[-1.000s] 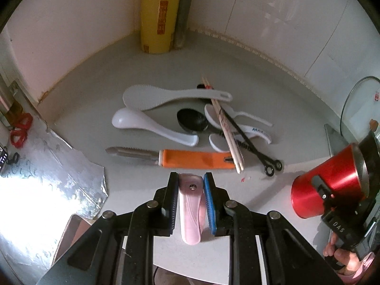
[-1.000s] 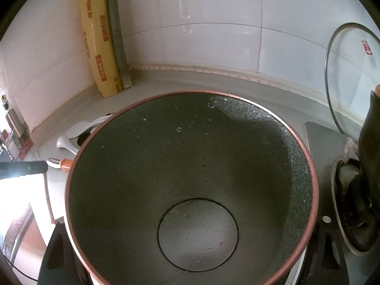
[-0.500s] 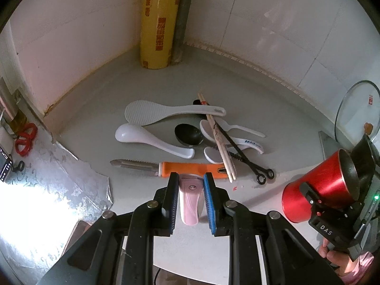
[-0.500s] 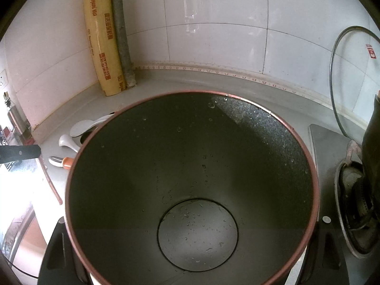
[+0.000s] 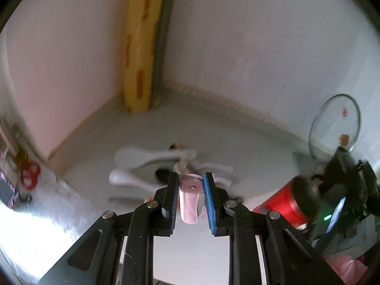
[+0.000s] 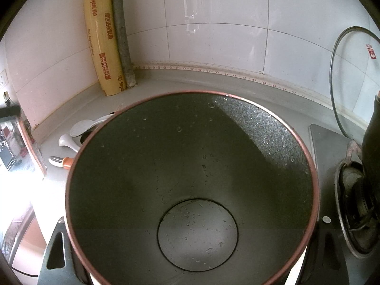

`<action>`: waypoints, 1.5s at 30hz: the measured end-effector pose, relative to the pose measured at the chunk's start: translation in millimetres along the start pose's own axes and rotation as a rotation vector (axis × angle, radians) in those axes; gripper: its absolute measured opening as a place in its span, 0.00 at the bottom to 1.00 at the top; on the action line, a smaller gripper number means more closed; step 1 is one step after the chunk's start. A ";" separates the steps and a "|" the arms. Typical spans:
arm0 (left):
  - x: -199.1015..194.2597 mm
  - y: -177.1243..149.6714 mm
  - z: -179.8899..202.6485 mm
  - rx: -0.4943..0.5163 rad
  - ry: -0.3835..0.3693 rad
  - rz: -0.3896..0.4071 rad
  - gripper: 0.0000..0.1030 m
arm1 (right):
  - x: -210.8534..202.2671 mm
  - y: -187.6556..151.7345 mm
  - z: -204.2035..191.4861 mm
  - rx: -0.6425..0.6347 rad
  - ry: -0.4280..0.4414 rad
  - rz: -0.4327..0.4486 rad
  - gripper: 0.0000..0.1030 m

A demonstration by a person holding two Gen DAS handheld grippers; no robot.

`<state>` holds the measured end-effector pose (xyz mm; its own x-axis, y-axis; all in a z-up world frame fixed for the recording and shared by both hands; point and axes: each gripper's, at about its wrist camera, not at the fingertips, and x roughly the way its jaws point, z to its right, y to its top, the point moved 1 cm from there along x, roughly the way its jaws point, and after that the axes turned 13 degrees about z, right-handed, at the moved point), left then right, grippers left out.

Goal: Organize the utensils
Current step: 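Open the left tool to drop the pink utensil into the red canister while the right tool stays over it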

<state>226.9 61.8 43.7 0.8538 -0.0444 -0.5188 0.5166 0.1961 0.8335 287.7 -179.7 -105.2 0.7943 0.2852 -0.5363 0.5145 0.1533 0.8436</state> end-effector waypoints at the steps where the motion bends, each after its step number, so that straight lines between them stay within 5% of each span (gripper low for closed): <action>1: -4.0 7.6 6.4 0.013 -0.017 0.019 0.21 | 0.8 0.3 -1.4 -0.002 0.001 -0.001 0.88; 10: -9.1 41.3 62.3 0.114 -0.163 0.081 0.21 | 2.2 1.3 -4.1 -0.012 0.010 -0.008 0.88; 23: 6.7 48.0 116.4 0.181 -0.297 0.055 0.21 | 4.2 3.1 -5.0 -0.014 0.012 -0.017 0.88; 33: 33.4 17.4 138.6 0.163 -0.379 -0.068 0.21 | 5.6 2.1 -4.5 -0.019 0.021 -0.019 0.88; 45: 66.4 -14.2 127.9 0.077 -0.380 -0.222 0.21 | 6.9 2.2 -3.8 -0.030 0.025 -0.021 0.88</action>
<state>284.5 -69.2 21.7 0.6772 -0.4366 -0.5923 0.6813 0.0678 0.7289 293.1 -173.8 -107.0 0.7751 0.3051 -0.5533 0.5208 0.1873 0.8329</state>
